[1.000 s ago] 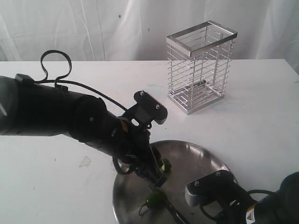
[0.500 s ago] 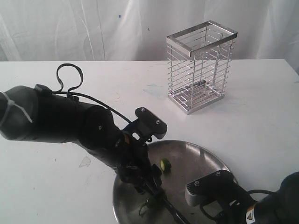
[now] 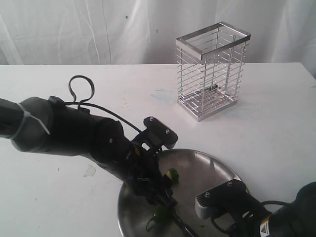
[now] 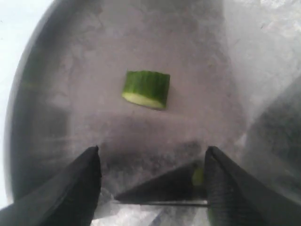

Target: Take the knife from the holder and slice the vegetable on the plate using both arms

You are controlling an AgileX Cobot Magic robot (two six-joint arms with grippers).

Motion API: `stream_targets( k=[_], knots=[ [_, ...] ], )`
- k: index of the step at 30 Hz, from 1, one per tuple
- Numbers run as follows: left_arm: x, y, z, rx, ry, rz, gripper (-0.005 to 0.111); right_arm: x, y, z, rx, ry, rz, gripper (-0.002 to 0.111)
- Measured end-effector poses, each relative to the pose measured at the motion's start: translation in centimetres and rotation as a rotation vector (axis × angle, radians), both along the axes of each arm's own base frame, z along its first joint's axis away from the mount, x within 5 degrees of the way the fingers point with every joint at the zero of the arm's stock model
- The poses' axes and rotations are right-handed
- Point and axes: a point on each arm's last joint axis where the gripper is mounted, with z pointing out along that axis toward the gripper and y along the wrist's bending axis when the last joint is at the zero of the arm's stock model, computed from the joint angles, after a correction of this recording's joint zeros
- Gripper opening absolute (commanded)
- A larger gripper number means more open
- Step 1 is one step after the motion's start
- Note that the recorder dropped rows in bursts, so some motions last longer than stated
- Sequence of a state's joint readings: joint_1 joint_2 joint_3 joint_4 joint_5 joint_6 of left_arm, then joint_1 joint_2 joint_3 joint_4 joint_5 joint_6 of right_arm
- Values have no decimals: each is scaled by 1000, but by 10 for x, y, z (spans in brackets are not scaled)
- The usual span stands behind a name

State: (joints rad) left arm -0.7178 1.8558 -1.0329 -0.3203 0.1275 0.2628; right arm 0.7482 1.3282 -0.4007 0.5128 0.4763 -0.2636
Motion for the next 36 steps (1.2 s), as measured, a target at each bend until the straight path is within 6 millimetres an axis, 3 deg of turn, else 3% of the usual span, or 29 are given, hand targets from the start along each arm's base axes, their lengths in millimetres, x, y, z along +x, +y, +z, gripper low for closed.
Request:
stream_targets(
  k=[8, 14, 16, 22, 24, 31, 36],
  knots=[
    [2, 0, 2, 8, -29, -18, 66, 0, 0, 0, -1, -4, 9, 0],
    [-4, 7, 45, -24, -146, -68, 66, 0, 0, 0, 0, 1, 0, 0],
    [-5, 9, 45, -9, -120, -73, 66, 0, 0, 0, 0, 1, 0, 0],
    [-8, 13, 6, 54, -32, -54, 66, 0, 0, 0, 1, 2, -3, 0],
    [-6, 12, 3, 48, -37, -43, 66, 0, 0, 0, 3, 3, -10, 0],
    [-5, 12, 5, 35, -48, -33, 66, 0, 0, 0, 4, 4, -18, 0],
    [-10, 16, 23, 42, -77, -70, 66, 0, 0, 0, 3, 2, -14, 0]
  ],
)
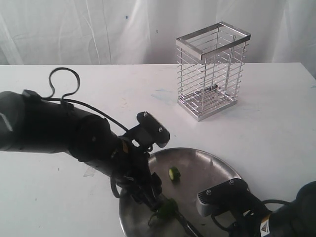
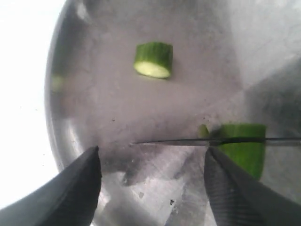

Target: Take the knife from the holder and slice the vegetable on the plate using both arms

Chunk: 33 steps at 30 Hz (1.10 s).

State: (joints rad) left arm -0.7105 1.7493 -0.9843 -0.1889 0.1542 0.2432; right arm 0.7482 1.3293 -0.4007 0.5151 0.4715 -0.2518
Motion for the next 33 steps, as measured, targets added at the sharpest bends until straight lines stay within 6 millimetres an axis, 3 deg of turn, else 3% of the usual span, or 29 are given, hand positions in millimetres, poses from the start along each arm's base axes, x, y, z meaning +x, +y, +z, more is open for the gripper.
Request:
stream_targets(
  k=[3, 7, 16, 23, 28, 30, 32, 33],
  knots=[
    [-4, 3, 17, -15, -22, -12, 66, 0, 0, 0, 0, 0, 0, 0],
    [-9, 6, 18, 6, 13, -23, 66, 0, 0, 0, 0, -1, 0, 0],
    [-12, 3, 5, 10, 111, 1, 66, 0, 0, 0, 1, -3, 1, 0],
    [-24, -16, 2, -4, 77, -75, 66, 0, 0, 0, 1, -3, 1, 0],
    [-20, -20, -22, 33, 110, -67, 65, 0, 0, 0, 1, -3, 1, 0],
    [-19, -21, -23, 16, 101, -49, 59, 0, 0, 0, 1, -3, 1, 0],
    [-18, -22, -23, -3, 98, -22, 45, 0, 0, 0, 2, -5, -2, 0],
    [-18, -23, -23, -7, 99, -16, 32, 1, 0, 0, 3, -7, -4, 0]
  ],
)
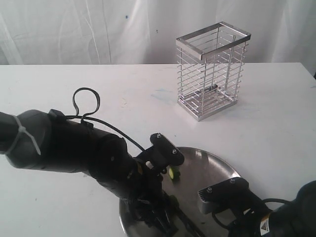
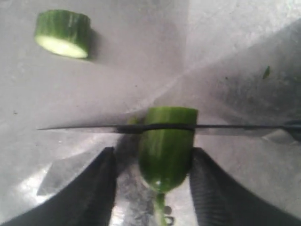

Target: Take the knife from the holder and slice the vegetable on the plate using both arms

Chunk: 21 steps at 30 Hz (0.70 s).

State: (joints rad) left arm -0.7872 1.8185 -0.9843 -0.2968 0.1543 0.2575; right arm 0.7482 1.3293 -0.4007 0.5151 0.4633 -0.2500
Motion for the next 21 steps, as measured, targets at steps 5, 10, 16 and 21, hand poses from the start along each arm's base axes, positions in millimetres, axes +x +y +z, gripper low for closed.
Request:
stream_targets(
  k=[5, 10, 16, 21],
  knots=[
    [0, -2, 0, -27, 26, 75, 9, 1, 0, 0, 0, -12, 1, 0],
    [0, -2, 0, -45, 55, 140, 9, 2, 0, 1, -22, -17, 37, 0],
    [-1, -1, 9, -71, 59, 172, 9, 7, 2, 7, -61, -28, 90, 0],
    [-2, -1, 27, -105, 38, 168, 9, 12, 4, 12, -90, -32, 111, 0]
  ],
)
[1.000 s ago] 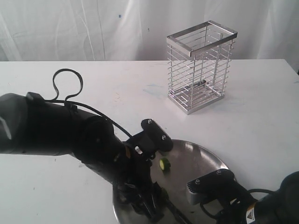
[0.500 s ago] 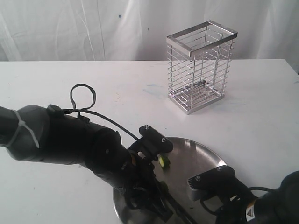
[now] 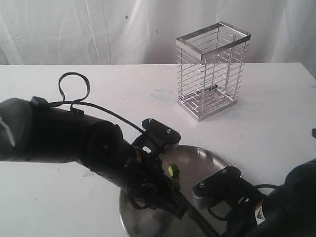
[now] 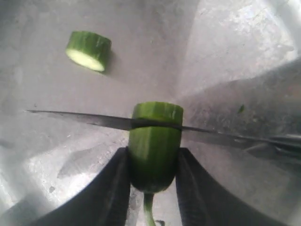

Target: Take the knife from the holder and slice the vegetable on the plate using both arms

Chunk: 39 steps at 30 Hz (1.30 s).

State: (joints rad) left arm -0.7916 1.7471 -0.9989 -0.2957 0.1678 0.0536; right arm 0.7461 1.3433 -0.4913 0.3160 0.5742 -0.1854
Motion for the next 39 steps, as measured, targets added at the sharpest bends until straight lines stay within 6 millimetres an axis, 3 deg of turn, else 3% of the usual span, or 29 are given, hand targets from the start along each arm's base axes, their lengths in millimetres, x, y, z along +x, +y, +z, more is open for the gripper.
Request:
stream_targets(
  k=[17, 26, 34, 39],
  knots=[
    [-4, 2, 7, -13, 35, 13, 9, 26, 22, 8, -20, -26, 39, 0],
    [-4, 3, 20, -34, -15, -15, 9, 29, 22, 7, -35, -44, 27, 0],
    [-5, 15, 8, -6, -22, 4, 32, 37, 14, 7, -123, -110, -37, 0],
    [-5, 22, 1, 5, -19, 22, 34, 39, 12, 6, -141, -129, -77, 0]
  ],
)
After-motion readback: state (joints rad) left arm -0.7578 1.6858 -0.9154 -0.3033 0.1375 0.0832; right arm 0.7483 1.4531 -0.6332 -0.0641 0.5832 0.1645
